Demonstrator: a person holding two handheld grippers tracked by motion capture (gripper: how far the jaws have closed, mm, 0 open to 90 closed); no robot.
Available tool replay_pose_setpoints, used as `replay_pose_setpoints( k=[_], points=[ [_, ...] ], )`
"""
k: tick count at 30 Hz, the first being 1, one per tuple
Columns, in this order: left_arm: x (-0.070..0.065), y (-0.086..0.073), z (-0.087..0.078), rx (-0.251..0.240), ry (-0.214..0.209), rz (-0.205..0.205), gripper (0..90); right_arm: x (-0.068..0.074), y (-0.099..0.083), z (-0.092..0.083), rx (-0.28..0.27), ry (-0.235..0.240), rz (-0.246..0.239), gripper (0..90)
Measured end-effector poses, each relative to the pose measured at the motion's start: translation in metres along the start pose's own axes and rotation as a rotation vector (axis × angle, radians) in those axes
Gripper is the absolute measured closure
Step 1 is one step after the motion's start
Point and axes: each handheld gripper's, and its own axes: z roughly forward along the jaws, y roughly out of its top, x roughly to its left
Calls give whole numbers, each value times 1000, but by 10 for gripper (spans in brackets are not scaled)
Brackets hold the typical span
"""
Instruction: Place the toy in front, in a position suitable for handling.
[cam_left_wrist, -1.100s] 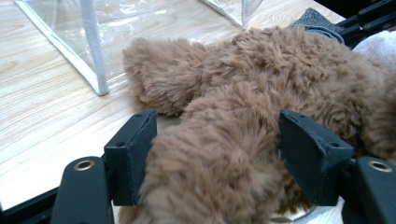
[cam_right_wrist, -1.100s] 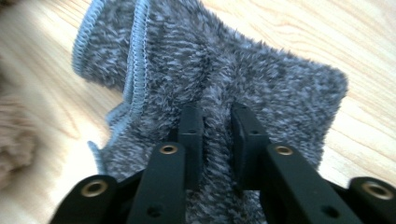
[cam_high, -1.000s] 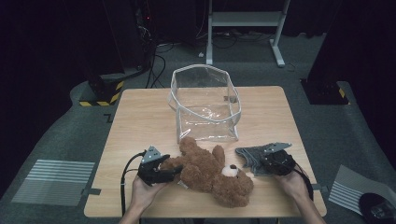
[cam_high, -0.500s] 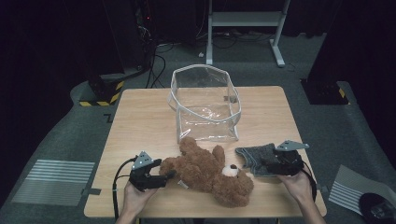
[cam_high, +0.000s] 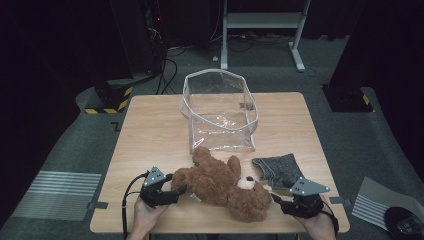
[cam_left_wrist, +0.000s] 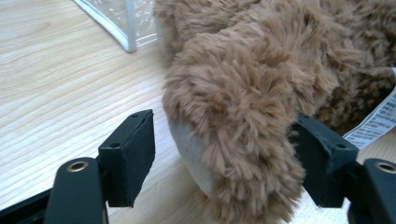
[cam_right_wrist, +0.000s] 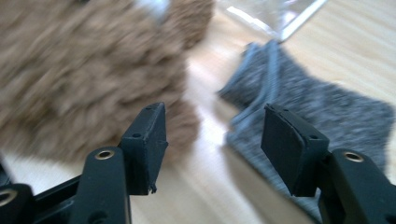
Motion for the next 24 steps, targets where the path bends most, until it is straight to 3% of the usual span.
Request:
replay_pose_setpoints(
  k=[5,12,17,24],
  points=[
    [-1,-1,3,-8,-20,20,336,18,-14,-1,2,55,-50,411],
    [-2,2,6,11,-42,35,443,34,-17,8,-1,94,-114,449],
    [-1,3,6,7,-53,44,507,28,-15,14,-27,123,-118,657],
    [-1,3,8,-6,-81,36,577,25,-17,17,-49,105,-121,835]
  ],
)
